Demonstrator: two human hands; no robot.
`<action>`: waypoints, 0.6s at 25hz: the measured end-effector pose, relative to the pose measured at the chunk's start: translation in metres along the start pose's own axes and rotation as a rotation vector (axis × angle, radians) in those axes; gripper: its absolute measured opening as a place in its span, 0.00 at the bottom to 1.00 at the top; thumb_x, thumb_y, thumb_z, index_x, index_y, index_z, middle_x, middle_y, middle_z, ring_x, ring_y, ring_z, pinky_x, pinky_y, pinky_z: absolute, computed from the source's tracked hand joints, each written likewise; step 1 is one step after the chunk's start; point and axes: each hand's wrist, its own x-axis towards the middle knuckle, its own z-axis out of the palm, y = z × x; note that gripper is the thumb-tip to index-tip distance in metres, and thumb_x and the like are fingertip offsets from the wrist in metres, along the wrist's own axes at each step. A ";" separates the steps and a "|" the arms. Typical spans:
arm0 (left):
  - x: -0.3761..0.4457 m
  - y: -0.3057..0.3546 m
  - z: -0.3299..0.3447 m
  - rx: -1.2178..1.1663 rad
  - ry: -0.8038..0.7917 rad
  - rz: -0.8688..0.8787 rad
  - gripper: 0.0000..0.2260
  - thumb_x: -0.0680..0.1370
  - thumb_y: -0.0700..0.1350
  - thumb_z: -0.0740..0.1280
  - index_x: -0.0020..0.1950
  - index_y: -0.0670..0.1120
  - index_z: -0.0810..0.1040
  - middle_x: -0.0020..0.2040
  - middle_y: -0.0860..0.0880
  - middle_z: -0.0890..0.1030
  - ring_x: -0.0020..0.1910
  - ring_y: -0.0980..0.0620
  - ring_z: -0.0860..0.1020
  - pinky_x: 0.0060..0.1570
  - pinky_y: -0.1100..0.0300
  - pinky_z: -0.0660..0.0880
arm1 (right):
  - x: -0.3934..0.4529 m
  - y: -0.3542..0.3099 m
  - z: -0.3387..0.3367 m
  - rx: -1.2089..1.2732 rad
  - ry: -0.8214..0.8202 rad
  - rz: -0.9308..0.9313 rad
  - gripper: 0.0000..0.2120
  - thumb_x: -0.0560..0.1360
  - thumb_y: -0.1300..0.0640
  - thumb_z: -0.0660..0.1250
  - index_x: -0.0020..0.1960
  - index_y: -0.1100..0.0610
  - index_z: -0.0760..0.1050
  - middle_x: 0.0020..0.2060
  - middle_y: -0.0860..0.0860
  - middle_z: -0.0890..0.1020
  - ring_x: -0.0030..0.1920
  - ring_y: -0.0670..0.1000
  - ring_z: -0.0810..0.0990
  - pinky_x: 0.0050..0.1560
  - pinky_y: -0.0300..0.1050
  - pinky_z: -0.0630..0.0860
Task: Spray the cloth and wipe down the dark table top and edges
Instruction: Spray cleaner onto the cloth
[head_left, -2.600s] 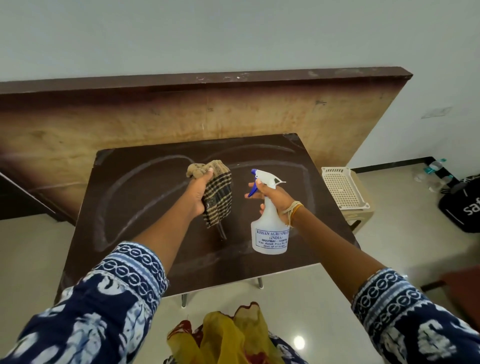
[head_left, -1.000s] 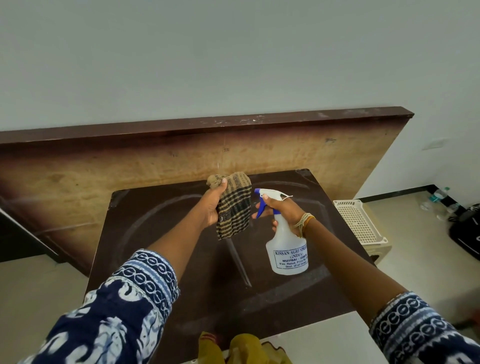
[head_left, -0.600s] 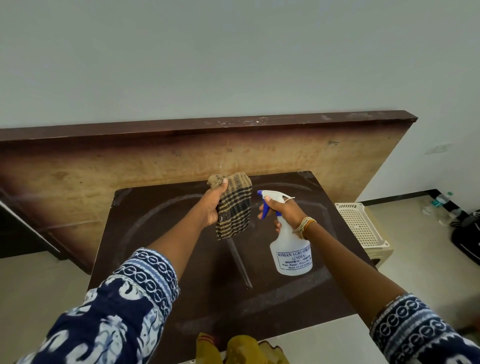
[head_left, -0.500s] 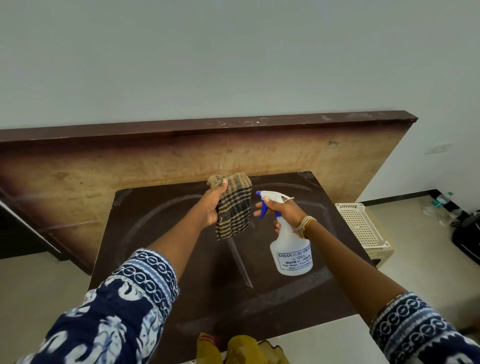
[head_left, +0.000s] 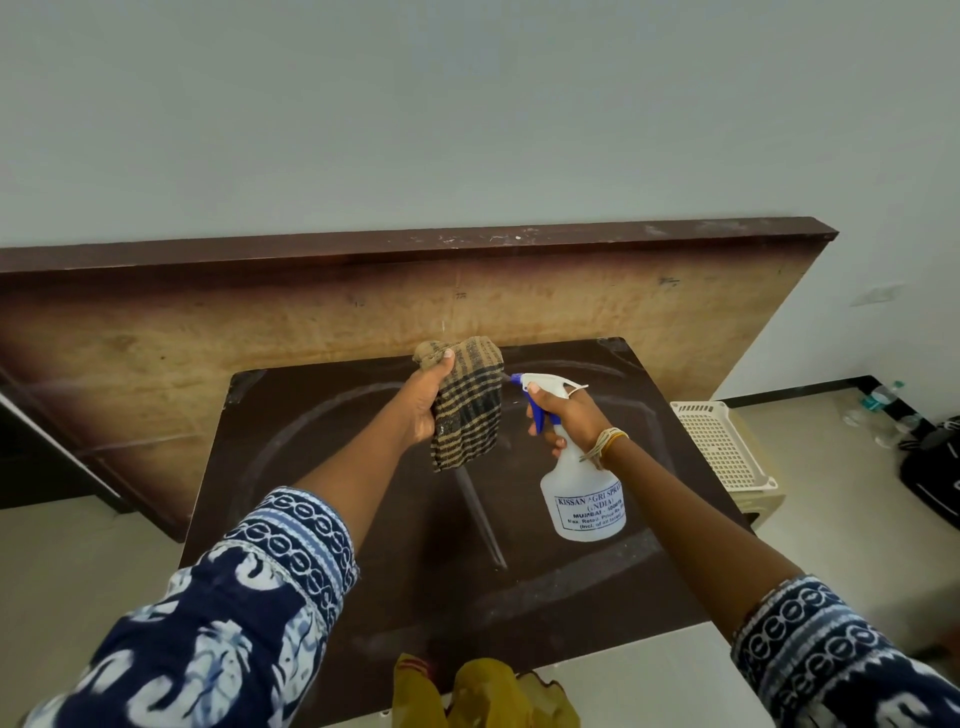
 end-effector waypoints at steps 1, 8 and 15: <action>0.001 -0.001 -0.001 -0.007 0.001 0.002 0.15 0.81 0.52 0.62 0.58 0.43 0.78 0.57 0.41 0.82 0.53 0.43 0.82 0.52 0.47 0.78 | -0.001 0.002 0.000 -0.007 0.005 -0.013 0.14 0.81 0.47 0.60 0.45 0.56 0.77 0.34 0.56 0.81 0.21 0.47 0.68 0.25 0.42 0.70; 0.001 -0.006 -0.007 0.015 0.006 -0.026 0.15 0.81 0.52 0.62 0.58 0.42 0.78 0.55 0.40 0.83 0.56 0.42 0.81 0.59 0.44 0.76 | 0.000 0.017 -0.001 -0.013 0.015 -0.068 0.14 0.82 0.51 0.59 0.63 0.56 0.74 0.49 0.57 0.84 0.34 0.47 0.81 0.29 0.42 0.75; 0.005 -0.005 -0.006 0.021 0.013 -0.040 0.15 0.81 0.53 0.62 0.57 0.42 0.78 0.56 0.40 0.83 0.55 0.42 0.81 0.59 0.44 0.75 | 0.002 0.020 0.003 -0.060 0.005 0.005 0.14 0.82 0.52 0.59 0.60 0.59 0.75 0.47 0.54 0.83 0.30 0.41 0.79 0.28 0.39 0.75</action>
